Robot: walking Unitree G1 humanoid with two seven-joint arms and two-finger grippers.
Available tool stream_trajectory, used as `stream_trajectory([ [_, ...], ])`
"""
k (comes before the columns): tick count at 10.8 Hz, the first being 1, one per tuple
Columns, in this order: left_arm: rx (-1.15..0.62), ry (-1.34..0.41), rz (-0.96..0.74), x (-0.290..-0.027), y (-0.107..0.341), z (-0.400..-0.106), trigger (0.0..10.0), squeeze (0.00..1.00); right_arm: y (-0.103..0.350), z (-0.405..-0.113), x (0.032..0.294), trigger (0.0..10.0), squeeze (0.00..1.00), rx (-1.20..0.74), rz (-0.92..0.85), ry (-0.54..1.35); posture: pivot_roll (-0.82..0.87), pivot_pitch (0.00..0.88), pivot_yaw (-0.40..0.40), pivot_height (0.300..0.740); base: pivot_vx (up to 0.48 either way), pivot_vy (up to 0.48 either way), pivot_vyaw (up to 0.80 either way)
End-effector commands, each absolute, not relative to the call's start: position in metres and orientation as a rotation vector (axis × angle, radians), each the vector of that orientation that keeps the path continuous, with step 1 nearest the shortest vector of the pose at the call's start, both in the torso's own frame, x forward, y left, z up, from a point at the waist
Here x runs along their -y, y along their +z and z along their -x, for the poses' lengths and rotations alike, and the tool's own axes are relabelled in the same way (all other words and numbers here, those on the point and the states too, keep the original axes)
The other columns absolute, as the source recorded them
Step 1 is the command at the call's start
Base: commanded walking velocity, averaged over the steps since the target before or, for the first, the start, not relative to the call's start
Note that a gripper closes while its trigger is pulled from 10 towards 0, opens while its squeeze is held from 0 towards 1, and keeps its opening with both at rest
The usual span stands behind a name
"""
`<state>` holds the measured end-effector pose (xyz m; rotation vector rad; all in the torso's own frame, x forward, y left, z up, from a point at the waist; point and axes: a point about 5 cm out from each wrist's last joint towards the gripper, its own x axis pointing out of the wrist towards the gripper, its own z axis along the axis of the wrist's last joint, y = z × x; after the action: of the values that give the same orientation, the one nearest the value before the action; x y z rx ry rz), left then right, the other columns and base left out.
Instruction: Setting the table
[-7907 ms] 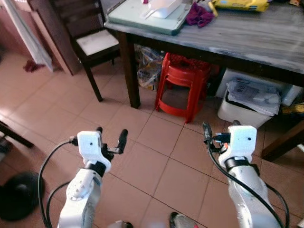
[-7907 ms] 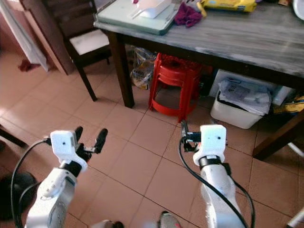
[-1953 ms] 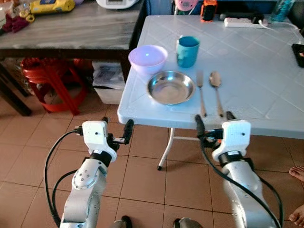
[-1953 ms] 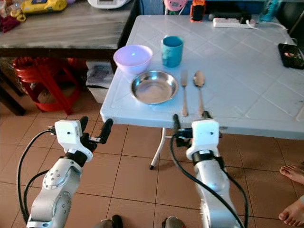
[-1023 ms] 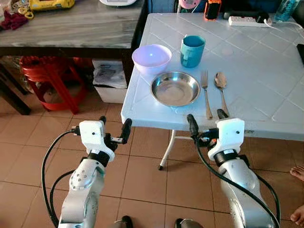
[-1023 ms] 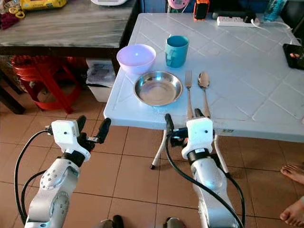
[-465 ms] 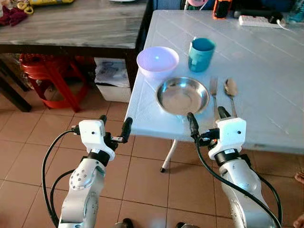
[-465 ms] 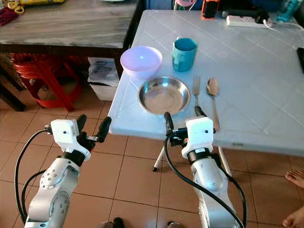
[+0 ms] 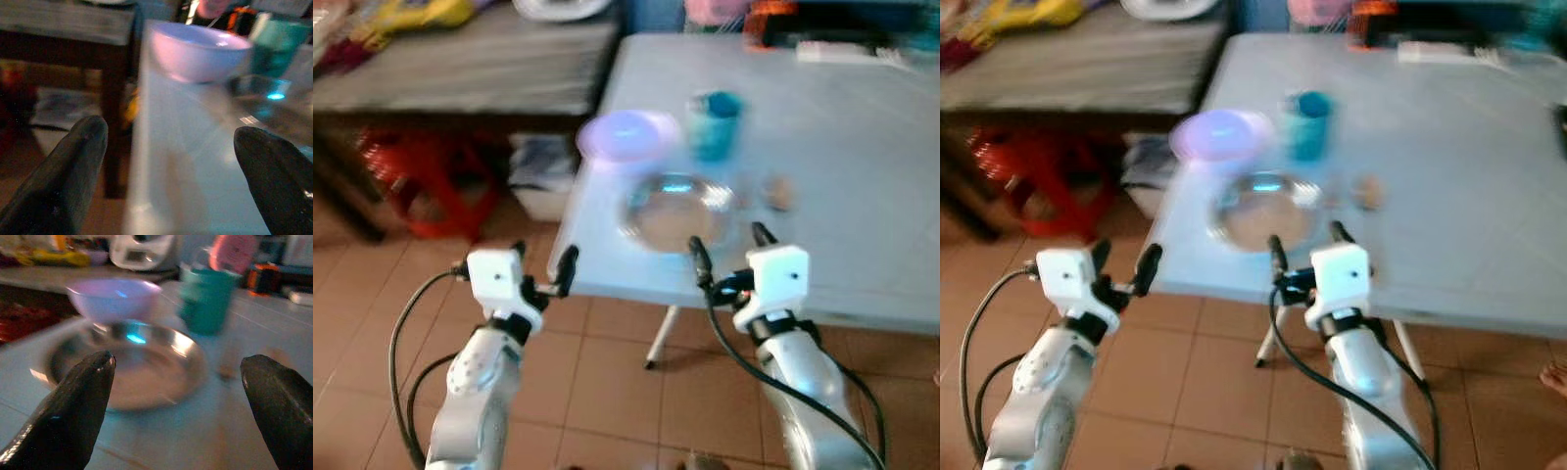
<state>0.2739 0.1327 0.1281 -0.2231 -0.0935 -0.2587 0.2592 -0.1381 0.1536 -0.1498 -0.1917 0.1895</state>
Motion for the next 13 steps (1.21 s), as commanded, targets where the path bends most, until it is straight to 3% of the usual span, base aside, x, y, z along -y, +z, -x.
stream_trajectory([
  [1, 0.085, -0.256, 0.209, -0.136, 0.127, -0.271, 10.0, 0.00, 0.159, -0.258, 0.135, 10.0, 0.00, 0.212, 0.135, 0.198, -0.14, 0.210, 0.067, 0.740, 0.424, 0.000, 0.00],
  [3, 0.072, -0.250, 0.202, -0.137, 0.125, -0.271, 10.0, 0.00, 0.157, -0.258, 0.135, 10.0, 0.00, 0.204, 0.154, 0.175, -0.14, 0.211, 0.070, 0.740, 0.323, 0.000, 0.00],
  [11, 0.080, -0.253, 0.123, -0.155, 0.122, -0.260, 10.0, 0.00, 0.158, -0.257, 0.135, 10.0, 0.00, 0.194, 0.142, 0.178, -0.13, 0.221, 0.070, 0.740, 0.000, 0.000, 0.00],
  [13, 0.071, -0.320, 0.112, -0.156, 0.119, -0.253, 10.0, 0.00, 0.159, -0.258, 0.136, 10.0, 0.00, 0.188, 0.124, 0.193, -0.13, 0.218, 0.067, 0.740, 0.000, 0.000, 0.00],
])
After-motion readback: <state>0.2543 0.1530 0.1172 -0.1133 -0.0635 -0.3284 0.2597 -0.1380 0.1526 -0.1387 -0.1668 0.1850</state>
